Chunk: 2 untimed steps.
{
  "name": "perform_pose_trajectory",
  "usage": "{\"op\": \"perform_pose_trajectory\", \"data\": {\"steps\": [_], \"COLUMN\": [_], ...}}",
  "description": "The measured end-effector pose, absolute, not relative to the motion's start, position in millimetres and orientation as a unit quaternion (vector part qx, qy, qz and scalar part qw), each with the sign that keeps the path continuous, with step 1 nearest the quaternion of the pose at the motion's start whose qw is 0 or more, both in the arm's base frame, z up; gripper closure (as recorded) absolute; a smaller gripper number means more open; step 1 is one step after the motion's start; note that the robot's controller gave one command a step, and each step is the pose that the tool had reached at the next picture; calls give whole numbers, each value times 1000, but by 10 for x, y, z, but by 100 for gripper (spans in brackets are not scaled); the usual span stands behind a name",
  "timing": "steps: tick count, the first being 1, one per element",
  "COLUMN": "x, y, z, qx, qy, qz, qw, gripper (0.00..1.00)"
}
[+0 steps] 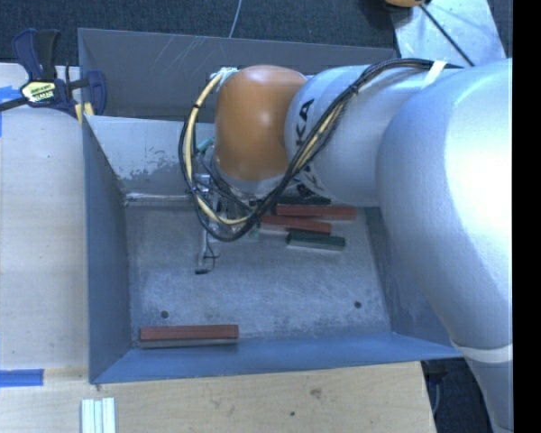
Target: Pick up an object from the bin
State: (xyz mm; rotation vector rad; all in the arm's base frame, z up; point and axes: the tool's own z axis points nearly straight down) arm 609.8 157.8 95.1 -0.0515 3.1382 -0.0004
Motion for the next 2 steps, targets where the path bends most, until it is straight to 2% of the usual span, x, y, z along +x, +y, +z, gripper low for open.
{"op": "perform_pose_trajectory", "data": {"steps": [1,2], "x": [6283,6145], "y": [1848,821], "z": [870,836], "qx": [-14,-23], "qy": [1000,1000], "qz": [1,0], "qw": [2,1], "gripper": [0,100]}}
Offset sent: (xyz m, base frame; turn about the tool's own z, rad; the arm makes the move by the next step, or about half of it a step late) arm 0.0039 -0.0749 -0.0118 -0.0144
